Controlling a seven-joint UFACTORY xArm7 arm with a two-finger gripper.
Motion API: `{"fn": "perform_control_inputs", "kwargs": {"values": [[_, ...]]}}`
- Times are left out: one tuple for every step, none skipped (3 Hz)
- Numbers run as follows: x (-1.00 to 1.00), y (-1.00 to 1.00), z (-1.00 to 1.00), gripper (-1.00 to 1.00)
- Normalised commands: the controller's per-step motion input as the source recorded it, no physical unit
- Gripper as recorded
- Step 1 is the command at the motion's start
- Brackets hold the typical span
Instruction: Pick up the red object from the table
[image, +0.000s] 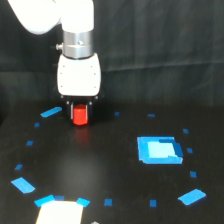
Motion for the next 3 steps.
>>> {"fn": "perform_control_inputs", "kwargs": {"values": [[0.05, 0.68, 0.90, -1.00], [-0.28, -1.00, 1.00, -1.00], [-0.58, -1.00, 1.00, -1.00]]}}
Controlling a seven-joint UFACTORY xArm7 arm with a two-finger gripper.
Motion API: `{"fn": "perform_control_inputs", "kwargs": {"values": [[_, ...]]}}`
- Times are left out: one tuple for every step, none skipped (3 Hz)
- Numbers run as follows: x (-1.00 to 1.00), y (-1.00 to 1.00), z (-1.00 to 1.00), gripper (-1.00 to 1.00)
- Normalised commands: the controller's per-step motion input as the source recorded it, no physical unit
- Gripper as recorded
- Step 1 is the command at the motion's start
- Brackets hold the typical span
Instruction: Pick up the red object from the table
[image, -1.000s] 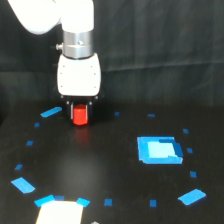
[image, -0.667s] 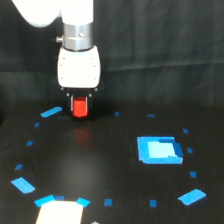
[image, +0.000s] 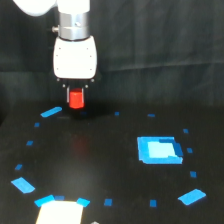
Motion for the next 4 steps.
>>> {"fn": "perform_control_inputs", "kwargs": {"values": [[-0.43, -1.00, 1.00, -0.66], [0.18, -0.98, 0.47, -0.74], [0.57, 1.00, 1.00, -1.00], [0.63, 1.00, 1.00, -1.00]]}}
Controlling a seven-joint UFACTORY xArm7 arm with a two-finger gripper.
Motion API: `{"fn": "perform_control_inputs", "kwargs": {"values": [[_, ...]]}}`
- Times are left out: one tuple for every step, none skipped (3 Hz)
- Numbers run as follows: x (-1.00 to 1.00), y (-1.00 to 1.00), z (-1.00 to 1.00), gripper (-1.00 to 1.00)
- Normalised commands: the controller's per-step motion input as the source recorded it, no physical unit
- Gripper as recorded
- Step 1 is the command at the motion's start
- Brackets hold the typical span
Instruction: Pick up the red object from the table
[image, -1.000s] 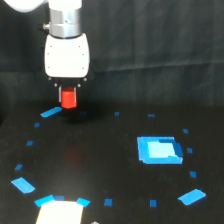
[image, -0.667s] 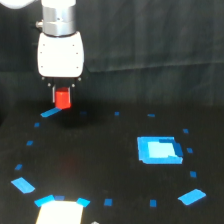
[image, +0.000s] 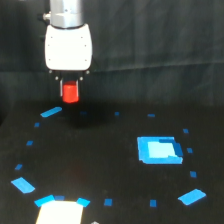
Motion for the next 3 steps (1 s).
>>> {"fn": "perform_control_inputs", "kwargs": {"values": [[-0.22, -1.00, 1.00, -0.19], [0.54, -0.65, -0.66, -0.53], [0.58, -0.85, -1.00, -0.01]]}}
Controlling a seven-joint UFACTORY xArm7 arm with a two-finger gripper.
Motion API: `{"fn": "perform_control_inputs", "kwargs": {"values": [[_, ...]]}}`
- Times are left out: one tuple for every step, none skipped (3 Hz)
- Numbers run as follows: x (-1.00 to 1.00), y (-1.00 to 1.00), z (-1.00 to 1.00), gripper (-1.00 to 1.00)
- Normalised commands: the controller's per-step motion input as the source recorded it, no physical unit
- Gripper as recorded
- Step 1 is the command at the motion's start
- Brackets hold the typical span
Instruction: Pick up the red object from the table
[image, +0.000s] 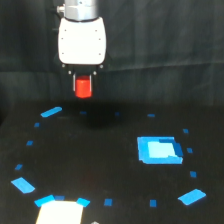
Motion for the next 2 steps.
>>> {"fn": "perform_control_inputs", "kwargs": {"values": [[0.79, -0.70, -1.00, -0.66], [0.50, 1.00, 0.99, -0.89]]}}
